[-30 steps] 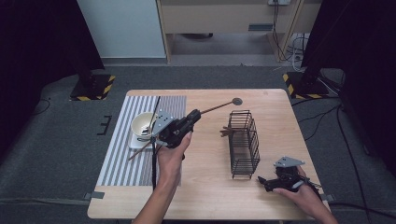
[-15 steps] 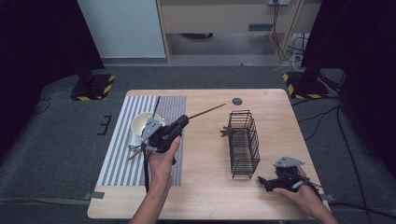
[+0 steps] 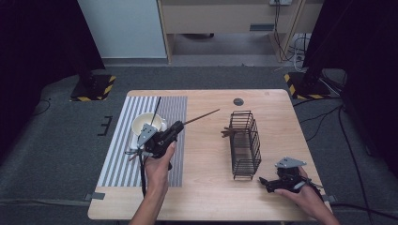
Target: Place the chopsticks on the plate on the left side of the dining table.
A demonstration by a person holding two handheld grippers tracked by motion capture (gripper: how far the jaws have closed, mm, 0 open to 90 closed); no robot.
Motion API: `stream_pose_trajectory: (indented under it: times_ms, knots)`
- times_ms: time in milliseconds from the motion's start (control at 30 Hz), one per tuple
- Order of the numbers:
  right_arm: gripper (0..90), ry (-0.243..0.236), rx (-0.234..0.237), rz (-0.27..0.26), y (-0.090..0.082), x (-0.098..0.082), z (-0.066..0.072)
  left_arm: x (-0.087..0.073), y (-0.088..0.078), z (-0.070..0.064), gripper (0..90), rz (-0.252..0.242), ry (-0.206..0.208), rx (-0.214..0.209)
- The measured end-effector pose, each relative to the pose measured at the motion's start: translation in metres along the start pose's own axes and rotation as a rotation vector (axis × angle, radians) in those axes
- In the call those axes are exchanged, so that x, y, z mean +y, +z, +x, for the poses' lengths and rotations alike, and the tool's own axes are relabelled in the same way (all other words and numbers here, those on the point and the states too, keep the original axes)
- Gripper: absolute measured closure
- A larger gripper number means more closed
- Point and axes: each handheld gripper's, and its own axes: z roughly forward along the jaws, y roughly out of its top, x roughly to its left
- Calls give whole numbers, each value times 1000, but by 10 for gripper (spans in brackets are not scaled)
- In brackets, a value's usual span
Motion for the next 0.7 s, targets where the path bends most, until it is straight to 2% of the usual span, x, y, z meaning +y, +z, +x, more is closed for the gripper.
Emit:
stream_pose_trajectory:
  times_ms: [700]
  knots:
    - [2, -4, 0, -1, 0, 0, 0, -9, -14, 18, 832, 22, 10, 46]
